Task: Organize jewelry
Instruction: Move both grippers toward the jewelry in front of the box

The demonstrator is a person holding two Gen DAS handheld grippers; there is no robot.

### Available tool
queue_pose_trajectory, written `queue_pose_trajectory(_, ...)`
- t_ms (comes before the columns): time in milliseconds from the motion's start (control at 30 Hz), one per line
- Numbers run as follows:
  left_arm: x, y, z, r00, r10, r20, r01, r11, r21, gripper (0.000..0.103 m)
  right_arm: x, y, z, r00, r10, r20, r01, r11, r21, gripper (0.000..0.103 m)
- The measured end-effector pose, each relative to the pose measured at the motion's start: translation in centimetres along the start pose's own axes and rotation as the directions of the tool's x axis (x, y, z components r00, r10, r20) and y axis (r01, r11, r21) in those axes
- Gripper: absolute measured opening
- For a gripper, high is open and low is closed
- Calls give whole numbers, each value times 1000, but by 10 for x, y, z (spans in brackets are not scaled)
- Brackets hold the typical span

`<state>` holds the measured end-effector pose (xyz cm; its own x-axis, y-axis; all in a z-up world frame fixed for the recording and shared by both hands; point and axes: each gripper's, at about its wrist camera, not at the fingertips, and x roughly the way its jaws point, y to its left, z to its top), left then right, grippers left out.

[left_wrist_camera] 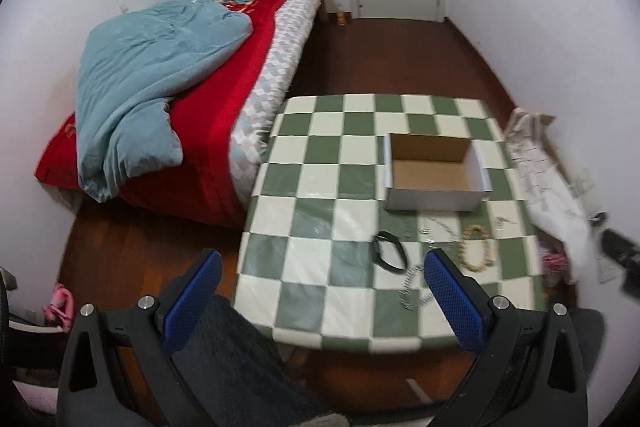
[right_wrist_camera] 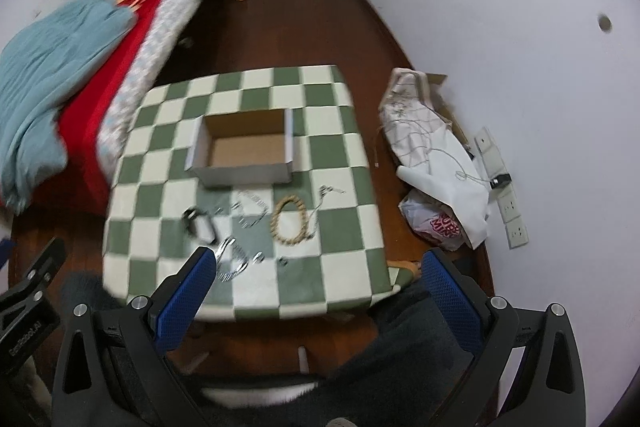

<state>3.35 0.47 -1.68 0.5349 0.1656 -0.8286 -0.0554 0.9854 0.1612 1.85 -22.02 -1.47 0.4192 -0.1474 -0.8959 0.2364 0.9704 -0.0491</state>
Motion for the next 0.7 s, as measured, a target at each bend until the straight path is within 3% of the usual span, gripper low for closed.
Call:
queue_pose_trajectory(200,76,-29,-9,994,67,-85,-57,992,110,103,98,-8,10,996,-3,-89,9,998,67,101)
queue_pose_trajectory(300,113,-44,-22,987,76,-139,-53,985,165,103,156,-9,8,984,15,-180,2,996,92,83)
queue_pose_trajectory(367,136,-55,-31,980,84,-180,-47,979,198,103,194,-14,4,968,83,-239,-51,989,137,69)
queue_pose_trajectory(467,166,-74,-46,968,73,-239,-17,973,229,103,238,-16,-4,948,140,-287,-93,981,173,55)
queue_pose_trajectory(600,200,-93,-64,947,47,-317,34,969,245,102,269,-7,-12,932,182,-313,-128,974,185,43)
queue_pose_trajectory(700,219,-106,-75,931,34,-364,63,966,251,89,282,0,-11,924,198,-326,-148,974,171,42)
